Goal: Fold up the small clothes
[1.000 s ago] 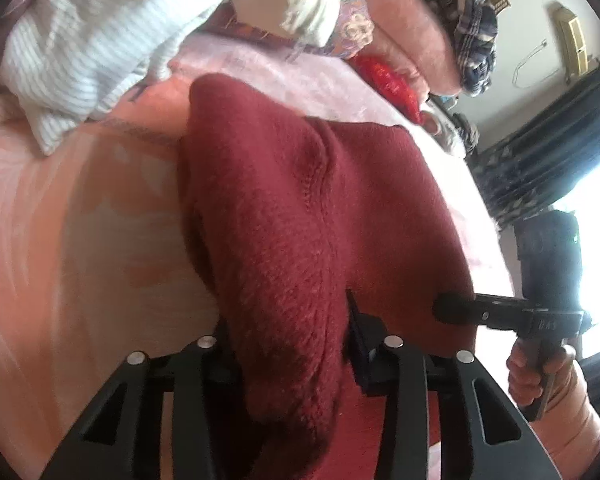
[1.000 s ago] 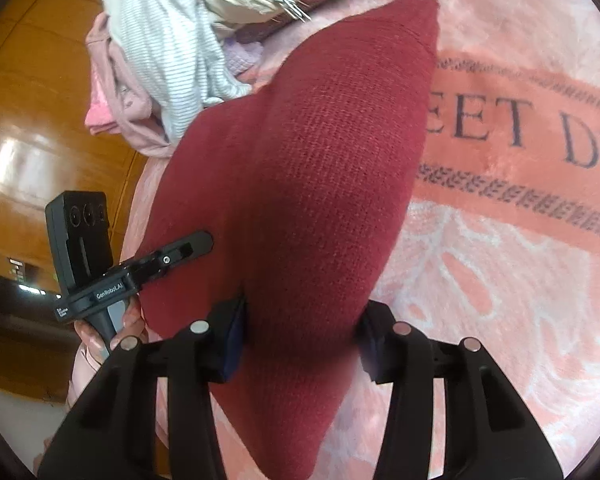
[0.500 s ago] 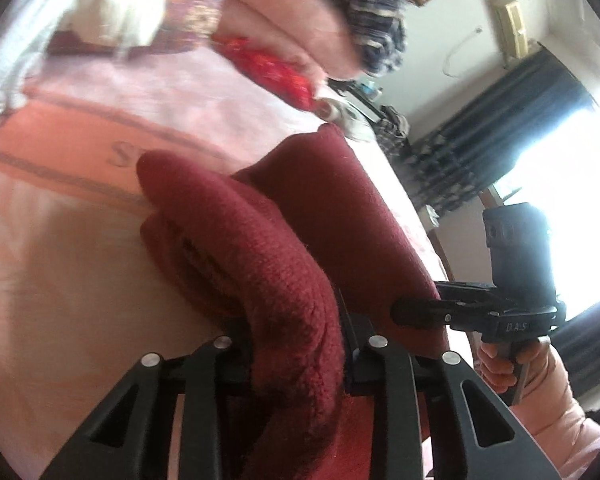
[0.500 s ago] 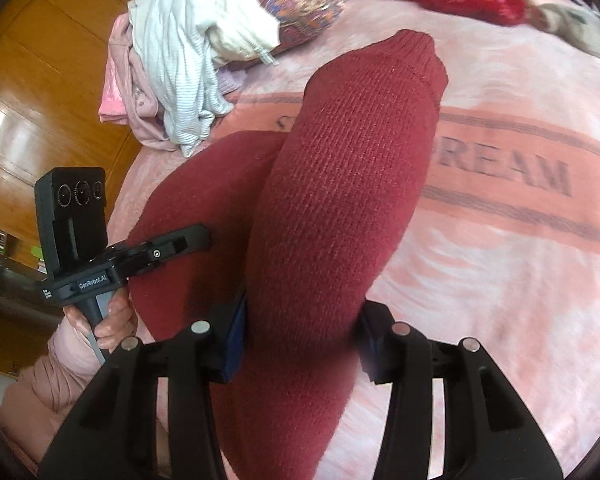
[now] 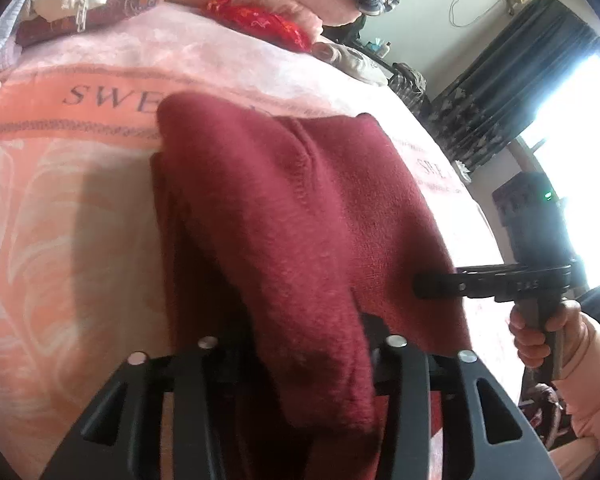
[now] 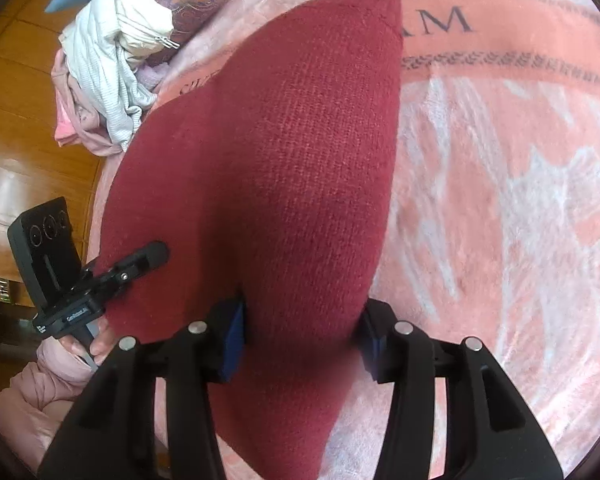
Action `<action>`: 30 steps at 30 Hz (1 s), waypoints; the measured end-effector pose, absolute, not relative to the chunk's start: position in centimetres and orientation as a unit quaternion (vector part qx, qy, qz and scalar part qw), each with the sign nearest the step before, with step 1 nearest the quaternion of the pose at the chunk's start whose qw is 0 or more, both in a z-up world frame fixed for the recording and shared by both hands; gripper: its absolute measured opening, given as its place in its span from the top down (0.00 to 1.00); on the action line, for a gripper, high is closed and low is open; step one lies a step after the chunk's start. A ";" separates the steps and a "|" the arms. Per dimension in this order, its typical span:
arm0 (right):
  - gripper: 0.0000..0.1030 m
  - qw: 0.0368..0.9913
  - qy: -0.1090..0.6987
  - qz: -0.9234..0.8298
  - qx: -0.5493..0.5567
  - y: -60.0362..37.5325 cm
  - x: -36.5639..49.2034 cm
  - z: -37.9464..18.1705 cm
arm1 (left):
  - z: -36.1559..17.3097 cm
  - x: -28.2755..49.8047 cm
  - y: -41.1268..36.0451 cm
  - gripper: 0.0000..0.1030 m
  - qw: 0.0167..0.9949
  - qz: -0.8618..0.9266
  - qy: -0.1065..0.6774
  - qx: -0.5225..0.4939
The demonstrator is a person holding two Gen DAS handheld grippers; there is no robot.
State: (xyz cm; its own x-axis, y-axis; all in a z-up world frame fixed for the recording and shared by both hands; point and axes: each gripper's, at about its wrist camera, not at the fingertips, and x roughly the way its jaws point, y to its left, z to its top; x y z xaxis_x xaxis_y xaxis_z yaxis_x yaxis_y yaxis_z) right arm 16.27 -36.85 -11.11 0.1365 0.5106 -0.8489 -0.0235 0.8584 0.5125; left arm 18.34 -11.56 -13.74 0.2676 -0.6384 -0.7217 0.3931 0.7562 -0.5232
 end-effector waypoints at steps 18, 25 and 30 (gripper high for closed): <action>0.49 0.732 0.632 0.178 0.183 -36.1 16.7 -11.0 | -17.4 21.7 -9.1 0.09 0.703 -0.353 0.588 -0.188; 0.51 0.733 0.629 0.180 0.184 -35.8 16.8 -10.9 | -18.2 21.7 -10.2 0.51 0.680 -0.384 0.589 -0.209; 0.54 0.739 0.619 0.194 0.183 -35.8 16.8 -9.3 | -15.9 20.3 -10.9 0.61 0.717 -0.384 0.556 -0.172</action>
State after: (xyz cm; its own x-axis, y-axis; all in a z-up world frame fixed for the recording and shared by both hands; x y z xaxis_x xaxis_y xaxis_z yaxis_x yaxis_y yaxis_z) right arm 16.75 -35.76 -9.26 0.1599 0.5126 -0.8436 -0.0599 0.8581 0.5100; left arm 20.35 -10.87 -15.87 0.0863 -0.7409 -0.6660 0.3592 0.6467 -0.6729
